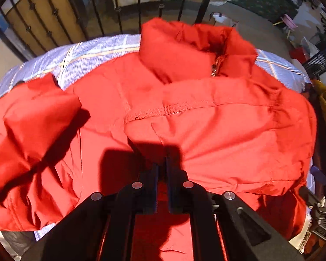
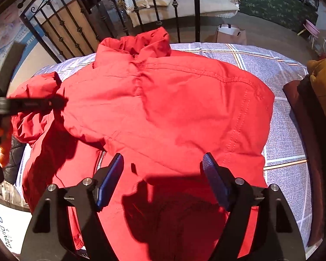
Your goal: Fold large clothes
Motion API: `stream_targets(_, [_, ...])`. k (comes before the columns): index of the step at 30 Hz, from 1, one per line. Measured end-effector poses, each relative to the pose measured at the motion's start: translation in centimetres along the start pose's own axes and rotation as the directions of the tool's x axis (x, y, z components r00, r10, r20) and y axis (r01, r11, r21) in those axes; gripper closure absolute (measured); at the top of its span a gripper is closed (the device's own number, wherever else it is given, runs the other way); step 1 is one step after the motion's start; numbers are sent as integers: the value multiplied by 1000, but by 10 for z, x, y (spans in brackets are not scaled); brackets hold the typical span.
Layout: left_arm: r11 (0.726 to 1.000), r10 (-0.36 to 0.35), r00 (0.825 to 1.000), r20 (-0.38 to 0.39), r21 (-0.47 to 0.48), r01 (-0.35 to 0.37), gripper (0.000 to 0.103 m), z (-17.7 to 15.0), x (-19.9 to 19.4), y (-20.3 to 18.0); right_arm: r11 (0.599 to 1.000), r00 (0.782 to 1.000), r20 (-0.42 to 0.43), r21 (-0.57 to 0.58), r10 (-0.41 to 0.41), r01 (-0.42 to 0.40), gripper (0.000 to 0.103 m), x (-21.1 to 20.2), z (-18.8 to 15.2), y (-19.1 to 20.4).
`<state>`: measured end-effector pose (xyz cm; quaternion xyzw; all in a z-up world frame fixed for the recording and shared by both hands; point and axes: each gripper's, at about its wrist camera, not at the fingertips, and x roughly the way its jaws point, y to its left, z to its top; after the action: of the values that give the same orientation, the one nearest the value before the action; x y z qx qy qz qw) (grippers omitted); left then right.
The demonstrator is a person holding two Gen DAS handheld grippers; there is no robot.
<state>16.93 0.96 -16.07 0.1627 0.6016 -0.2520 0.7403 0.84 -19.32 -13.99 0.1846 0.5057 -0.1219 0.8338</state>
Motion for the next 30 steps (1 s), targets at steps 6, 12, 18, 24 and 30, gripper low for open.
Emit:
stream_targets(6, [998,66,998,10,17,-67,92,-2,18,-10,999,1000,-12,39,-28,28,28,1,12,-13])
stream_targets(12, [998,64,998,-4,-3,-64,90,-4,30,-8,995,996,-13,-47,-89,89,28,18,35,-6])
stream_targets(18, [998,65,997,-34,-8,-65,85,-8,45,-6,980,979,-107,-114,-173,161,26,70,34,-9])
stream_targets(24, [997,69,995,-73,-16,-70,79,-5,64,-3,988,979,-131,-17,-156,155,10,103,22,-28])
stream_targets(30, [994,105,989,-102,3,-105,77,-3,78,-9,982,973,-139,-45,-187,182,8,117,16,-28])
